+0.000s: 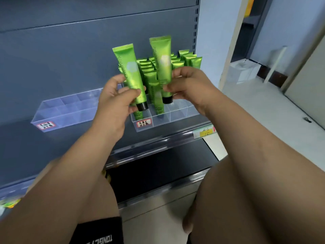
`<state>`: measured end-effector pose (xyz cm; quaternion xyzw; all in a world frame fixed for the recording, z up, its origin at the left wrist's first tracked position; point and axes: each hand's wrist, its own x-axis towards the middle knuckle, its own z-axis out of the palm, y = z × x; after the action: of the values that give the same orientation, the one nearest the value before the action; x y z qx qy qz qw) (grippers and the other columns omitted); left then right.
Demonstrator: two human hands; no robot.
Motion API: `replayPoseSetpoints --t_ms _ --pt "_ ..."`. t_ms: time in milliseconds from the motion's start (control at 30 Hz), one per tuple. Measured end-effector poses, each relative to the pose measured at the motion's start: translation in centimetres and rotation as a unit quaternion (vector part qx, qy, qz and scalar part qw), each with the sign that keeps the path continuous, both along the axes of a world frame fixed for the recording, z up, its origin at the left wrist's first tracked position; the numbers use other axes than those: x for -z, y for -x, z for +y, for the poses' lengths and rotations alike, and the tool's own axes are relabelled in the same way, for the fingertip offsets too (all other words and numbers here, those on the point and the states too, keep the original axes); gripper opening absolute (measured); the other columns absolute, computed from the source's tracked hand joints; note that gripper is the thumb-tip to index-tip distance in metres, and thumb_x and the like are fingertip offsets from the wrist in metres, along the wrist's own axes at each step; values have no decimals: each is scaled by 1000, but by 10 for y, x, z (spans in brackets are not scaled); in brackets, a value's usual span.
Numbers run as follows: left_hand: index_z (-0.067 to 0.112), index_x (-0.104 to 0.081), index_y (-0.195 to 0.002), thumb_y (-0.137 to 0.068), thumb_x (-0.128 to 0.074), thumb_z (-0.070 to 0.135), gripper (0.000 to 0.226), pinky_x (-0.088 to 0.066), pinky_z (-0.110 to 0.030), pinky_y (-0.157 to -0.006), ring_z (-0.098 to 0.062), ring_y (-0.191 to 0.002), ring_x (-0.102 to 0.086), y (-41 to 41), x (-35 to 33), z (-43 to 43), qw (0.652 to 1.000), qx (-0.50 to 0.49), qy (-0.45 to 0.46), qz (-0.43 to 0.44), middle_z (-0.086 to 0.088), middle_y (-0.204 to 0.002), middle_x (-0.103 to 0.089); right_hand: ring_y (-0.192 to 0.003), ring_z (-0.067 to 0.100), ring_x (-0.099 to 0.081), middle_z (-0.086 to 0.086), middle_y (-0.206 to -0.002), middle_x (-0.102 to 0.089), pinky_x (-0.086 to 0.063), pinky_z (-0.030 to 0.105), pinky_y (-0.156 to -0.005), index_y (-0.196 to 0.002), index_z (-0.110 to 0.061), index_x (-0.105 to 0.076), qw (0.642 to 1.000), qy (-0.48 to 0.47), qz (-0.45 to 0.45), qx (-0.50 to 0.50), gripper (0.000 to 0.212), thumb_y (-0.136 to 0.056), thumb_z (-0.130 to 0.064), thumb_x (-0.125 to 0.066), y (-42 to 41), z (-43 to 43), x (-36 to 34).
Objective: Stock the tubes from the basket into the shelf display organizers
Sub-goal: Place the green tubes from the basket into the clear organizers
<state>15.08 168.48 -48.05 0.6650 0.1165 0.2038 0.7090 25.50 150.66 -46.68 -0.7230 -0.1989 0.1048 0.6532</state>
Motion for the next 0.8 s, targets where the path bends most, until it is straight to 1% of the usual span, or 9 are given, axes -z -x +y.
replayPoseSetpoints --t_ms 67,100,167,200,300,467,567,667,800 --pt "16 -56 -108 -88 -68 7 26 -54 -46 -81 -25 -101 -73 -11 -5 -3 999 -3 -33 -15 -3 -90 -75 -79 18 -69 14 -92 -76 -54 32 -70 -93 -14 -67 1000 -12 -9 15 28 -69 -7 -80 -10 -8 -3" --pt "19 -53 -94 -91 -66 4 20 -53 -43 -78 -15 -86 -73 -19 -8 -5 999 -4 -47 -20 10 -71 -68 -80 18 -70 14 -96 -77 -53 32 -71 -95 -14 -68 999 -19 -14 23 29 -69 -8 -80 -15 -11 -5" --pt "21 -44 -79 -94 -66 4 32 -55 -41 -75 -1 -61 -59 -33 -17 -12 998 -4 -67 -20 18 -53 -48 -76 16 -69 5 -87 -78 -54 30 -70 -93 -19 -68 998 -40 -24 37 25 -75 -6 -78 -22 -15 -7" --pt "22 -43 -77 -93 -68 4 34 -58 -43 -76 0 -57 -56 -40 -21 -16 997 -6 -78 -20 18 -51 -46 -72 14 -68 -2 -79 -76 -54 29 -69 -89 -22 -67 997 -50 -27 43 24 -78 -3 -76 -26 -16 -9" --pt "21 -45 -78 -90 -73 7 34 -62 -48 -78 -4 -64 -60 -60 -36 -27 993 -4 -114 -20 17 -56 -49 -62 10 -65 -6 -72 -71 -54 24 -60 -85 -22 -67 996 -64 -36 54 25 -81 1 -74 -32 -16 -10" --pt "32 -44 -100 -85 -70 6 39 -62 -50 -74 -20 -78 -61 -87 -61 -45 981 43 -188 -21 -13 -88 -54 -57 15 -60 3 -72 -68 -49 23 -57 -83 -18 -68 994 -51 -43 82 15 -83 -4 -74 -52 -20 -2" --pt "25 -49 -96 -85 -68 10 27 -64 -50 -72 -22 -75 -64 -100 -73 -50 975 32 -218 -26 -9 -89 -57 -63 19 -59 8 -71 -63 -48 29 -64 -79 -16 -65 993 -14 -58 100 12 -80 -9 -74 -70 -24 7" --pt "16 -52 -95 -84 -74 14 24 -64 -48 -70 -20 -69 -62 -113 -77 -49 969 31 -245 1 -7 -84 -54 -59 16 -60 1 -64 -61 -47 21 -57 -73 -15 -61 993 21 -68 98 18 -83 -5 -72 -85 -25 15" --pt "19 -54 -88 -82 -77 13 25 -64 -45 -72 -19 -81 -65 -123 -71 -43 953 45 -300 14 -7 -85 -56 -64 17 -60 9 -75 -64 -49 25 -60 -88 -14 -66 993 40 -75 77 18 -79 -4 -79 -99 -18 23"
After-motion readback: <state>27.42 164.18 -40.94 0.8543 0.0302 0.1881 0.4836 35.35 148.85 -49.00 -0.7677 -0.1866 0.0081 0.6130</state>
